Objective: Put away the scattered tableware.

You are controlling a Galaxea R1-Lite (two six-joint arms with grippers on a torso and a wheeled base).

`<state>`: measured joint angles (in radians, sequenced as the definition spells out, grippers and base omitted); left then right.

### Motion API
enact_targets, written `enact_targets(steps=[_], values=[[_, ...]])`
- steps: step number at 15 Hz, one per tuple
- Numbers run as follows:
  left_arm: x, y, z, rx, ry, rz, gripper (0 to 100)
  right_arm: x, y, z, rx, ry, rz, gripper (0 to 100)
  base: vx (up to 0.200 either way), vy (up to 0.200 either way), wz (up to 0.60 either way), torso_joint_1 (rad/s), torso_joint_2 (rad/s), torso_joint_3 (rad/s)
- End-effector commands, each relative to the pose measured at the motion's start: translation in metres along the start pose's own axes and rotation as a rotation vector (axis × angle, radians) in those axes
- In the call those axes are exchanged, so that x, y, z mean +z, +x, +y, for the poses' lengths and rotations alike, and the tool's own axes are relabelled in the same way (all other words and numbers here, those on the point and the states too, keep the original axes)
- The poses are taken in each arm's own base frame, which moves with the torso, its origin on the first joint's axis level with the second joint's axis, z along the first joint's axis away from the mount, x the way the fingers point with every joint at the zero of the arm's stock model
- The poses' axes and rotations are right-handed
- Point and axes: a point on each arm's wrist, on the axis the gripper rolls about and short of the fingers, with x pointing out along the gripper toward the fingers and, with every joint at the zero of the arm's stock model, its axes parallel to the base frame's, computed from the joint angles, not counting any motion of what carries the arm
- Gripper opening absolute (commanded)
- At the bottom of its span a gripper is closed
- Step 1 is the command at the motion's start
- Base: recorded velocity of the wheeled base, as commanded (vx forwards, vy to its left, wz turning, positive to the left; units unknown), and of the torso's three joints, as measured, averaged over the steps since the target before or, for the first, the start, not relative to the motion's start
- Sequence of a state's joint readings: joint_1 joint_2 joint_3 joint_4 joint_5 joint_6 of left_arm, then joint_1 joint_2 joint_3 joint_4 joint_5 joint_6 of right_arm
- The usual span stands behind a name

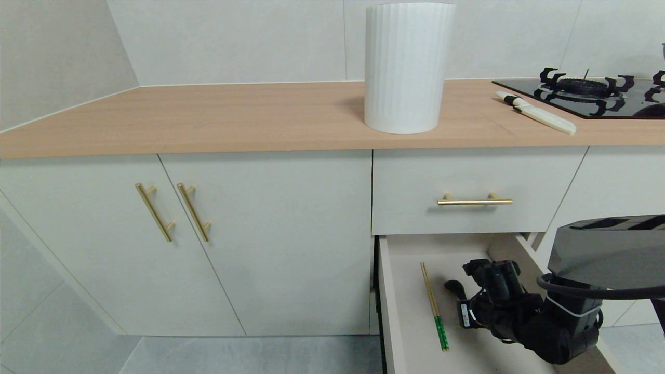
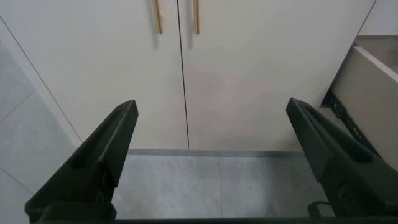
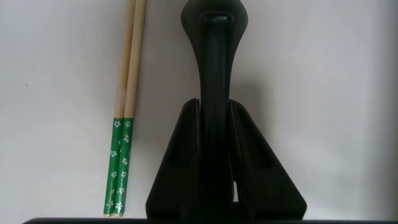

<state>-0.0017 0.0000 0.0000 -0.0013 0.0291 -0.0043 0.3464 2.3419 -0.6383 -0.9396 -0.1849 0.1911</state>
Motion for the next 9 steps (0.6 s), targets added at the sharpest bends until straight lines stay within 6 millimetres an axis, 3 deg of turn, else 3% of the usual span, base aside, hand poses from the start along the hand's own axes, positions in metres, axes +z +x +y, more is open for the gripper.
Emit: enact_targets(steps=[1,9], values=[[0.0000,0.0000,0.0000,0.000,0.000,0.000,100,0.0003,-0.0002,0.0001,0.000,0.001,-0.002,100,0.000,0.000,0.00,0.000,0.00,0.000],[0.0000,0.0000,0.0000,0.002,0.000,0.000,100,0.0084,-0.0100,-0.0005,-0.007,0.007,-0.029,100,0.000,0.000,0.00,0.000,0.00,0.000]])
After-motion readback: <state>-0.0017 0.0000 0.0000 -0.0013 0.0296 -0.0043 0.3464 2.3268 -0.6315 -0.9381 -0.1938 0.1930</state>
